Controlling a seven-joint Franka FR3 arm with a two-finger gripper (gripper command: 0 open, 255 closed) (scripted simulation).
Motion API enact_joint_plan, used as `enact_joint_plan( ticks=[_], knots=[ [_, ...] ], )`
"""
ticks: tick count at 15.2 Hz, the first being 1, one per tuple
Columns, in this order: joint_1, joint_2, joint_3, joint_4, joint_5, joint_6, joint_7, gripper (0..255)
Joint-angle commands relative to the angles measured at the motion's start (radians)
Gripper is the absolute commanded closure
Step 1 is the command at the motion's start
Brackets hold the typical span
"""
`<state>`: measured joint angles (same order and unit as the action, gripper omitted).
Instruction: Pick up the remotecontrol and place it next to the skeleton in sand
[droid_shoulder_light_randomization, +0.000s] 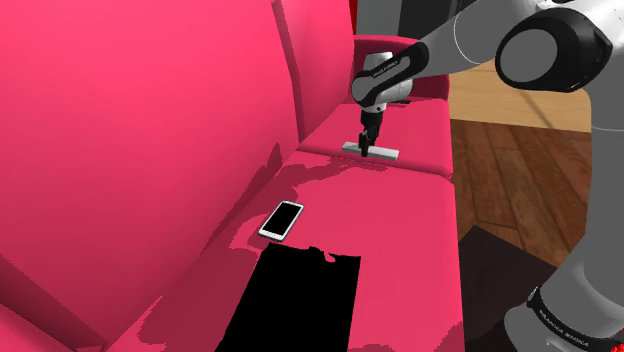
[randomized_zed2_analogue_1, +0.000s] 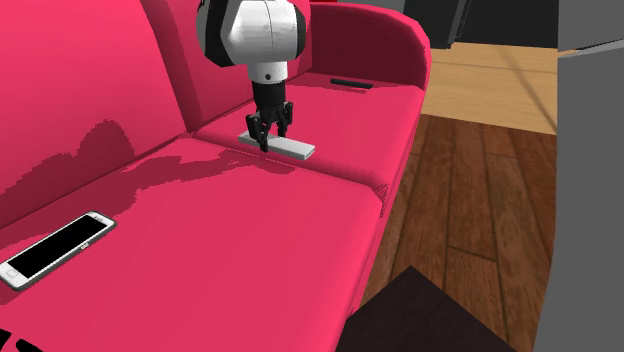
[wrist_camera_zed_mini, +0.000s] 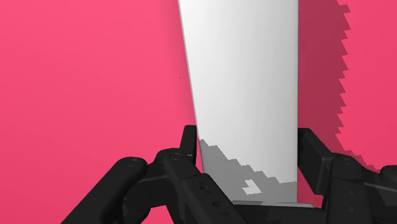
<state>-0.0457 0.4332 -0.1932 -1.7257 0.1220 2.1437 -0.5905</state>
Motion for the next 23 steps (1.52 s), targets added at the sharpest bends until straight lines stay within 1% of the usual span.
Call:
enact_joint_plan(
  ticks=[1, 12, 23],
  knots=[
    [0.001, -0.011, -0.001, 0.011, -0.003, -0.021, 0.003, 255],
    [0.004, -0.065, -0.008, 0.083, -0.019, -0.147, 0.015, 255],
    [0.003, -0.096, -0.012, 0.187, -0.029, -0.280, 0.024, 255]
  ],
)
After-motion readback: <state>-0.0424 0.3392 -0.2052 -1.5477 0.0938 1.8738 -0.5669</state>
